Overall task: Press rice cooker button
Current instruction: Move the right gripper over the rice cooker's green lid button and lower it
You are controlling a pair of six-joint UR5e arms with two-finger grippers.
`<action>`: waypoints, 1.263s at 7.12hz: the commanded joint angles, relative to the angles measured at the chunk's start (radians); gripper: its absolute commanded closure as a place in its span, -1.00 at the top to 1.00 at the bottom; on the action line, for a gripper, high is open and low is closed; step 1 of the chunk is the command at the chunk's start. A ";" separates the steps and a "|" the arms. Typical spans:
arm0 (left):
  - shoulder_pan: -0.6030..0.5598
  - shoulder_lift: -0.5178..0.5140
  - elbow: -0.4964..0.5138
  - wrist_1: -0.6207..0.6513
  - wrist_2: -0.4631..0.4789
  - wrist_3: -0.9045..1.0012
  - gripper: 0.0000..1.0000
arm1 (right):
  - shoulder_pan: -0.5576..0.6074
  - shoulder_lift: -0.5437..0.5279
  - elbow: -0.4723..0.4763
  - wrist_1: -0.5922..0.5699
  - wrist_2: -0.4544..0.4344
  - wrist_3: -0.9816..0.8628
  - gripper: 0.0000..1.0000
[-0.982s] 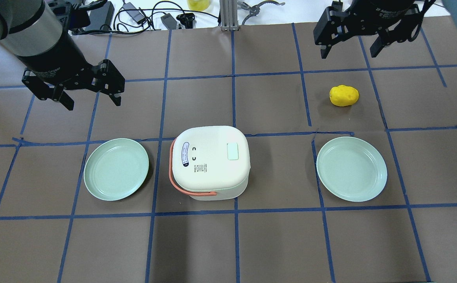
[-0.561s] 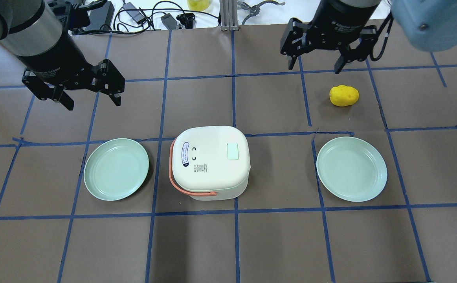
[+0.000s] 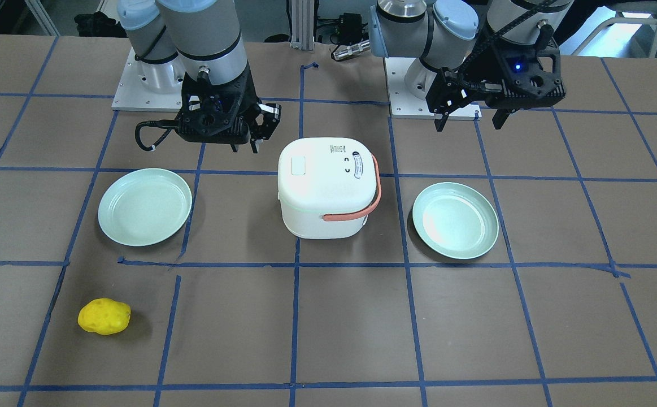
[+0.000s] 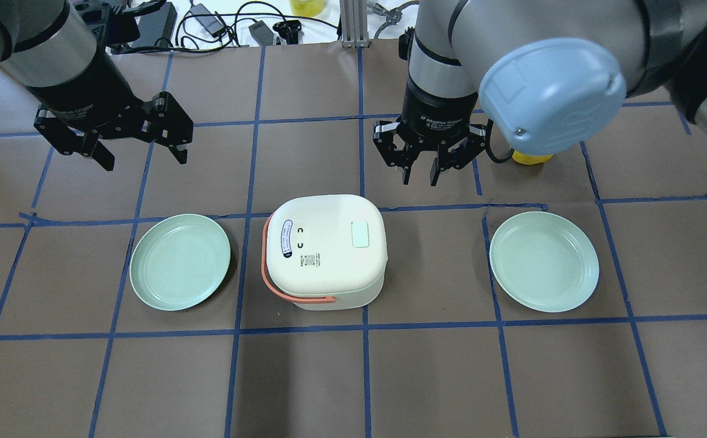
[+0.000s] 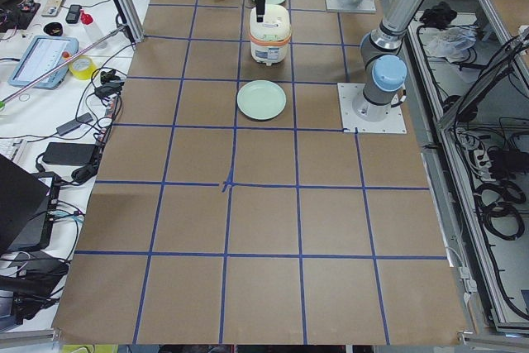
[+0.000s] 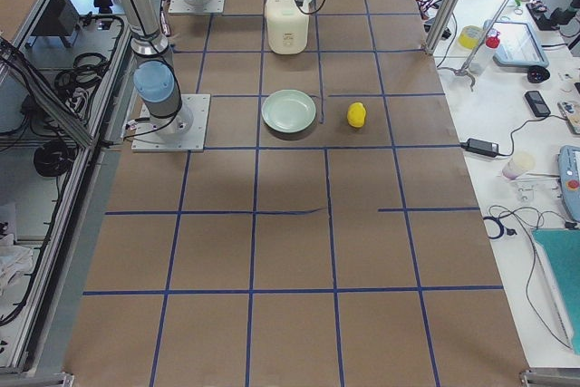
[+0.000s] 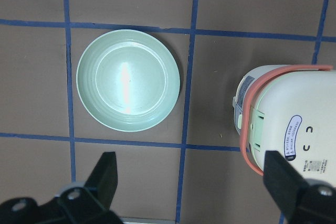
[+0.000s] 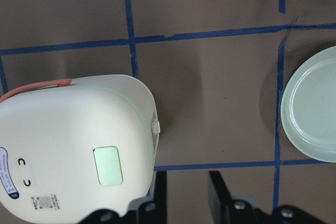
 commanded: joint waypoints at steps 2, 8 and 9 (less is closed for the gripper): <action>0.000 0.000 0.000 0.000 0.000 0.001 1.00 | 0.089 0.036 0.017 -0.041 0.002 0.060 -0.58; 0.000 0.000 0.000 0.000 0.000 -0.001 1.00 | 0.166 0.070 0.080 -0.150 -0.009 0.065 -0.78; 0.000 0.000 0.000 0.000 0.000 -0.001 1.00 | 0.166 0.072 0.106 -0.175 -0.012 0.065 -0.78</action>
